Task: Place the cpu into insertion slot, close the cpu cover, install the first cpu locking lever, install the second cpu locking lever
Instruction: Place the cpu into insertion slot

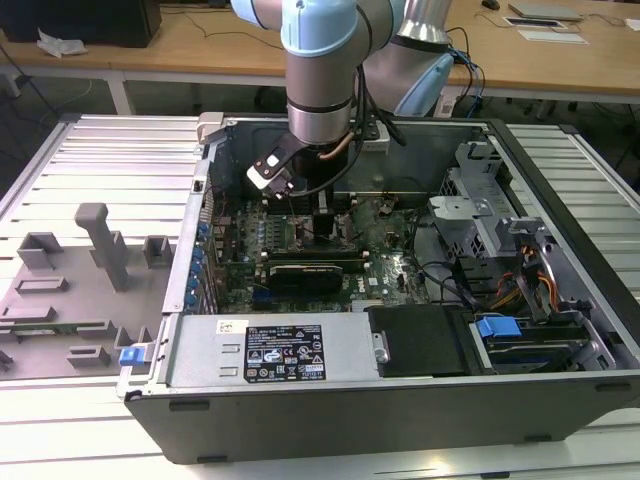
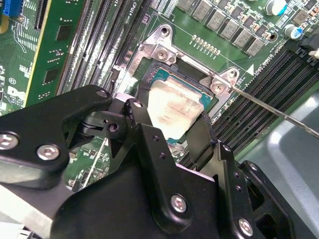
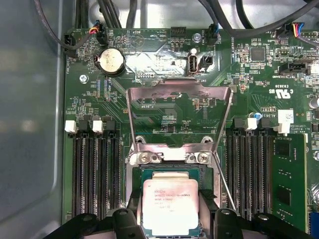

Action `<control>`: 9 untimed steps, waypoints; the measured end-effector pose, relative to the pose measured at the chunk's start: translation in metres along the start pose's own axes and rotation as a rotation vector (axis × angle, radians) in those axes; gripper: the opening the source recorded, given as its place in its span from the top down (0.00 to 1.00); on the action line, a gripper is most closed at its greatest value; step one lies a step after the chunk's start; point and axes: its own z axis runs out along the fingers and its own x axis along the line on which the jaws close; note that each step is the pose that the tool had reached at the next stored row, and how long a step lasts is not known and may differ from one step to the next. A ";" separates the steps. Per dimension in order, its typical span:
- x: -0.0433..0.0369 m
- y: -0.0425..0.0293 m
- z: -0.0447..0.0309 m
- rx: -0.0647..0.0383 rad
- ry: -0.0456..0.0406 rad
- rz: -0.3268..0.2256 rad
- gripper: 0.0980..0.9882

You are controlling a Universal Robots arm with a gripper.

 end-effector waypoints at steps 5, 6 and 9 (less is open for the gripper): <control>0.0001 0.0001 0.0003 0.000 0.0006 0.000 0.42; 0.0001 0.0000 0.0002 0.000 0.0005 0.000 0.42; 0.0000 0.0000 0.0000 0.000 0.0001 0.000 0.42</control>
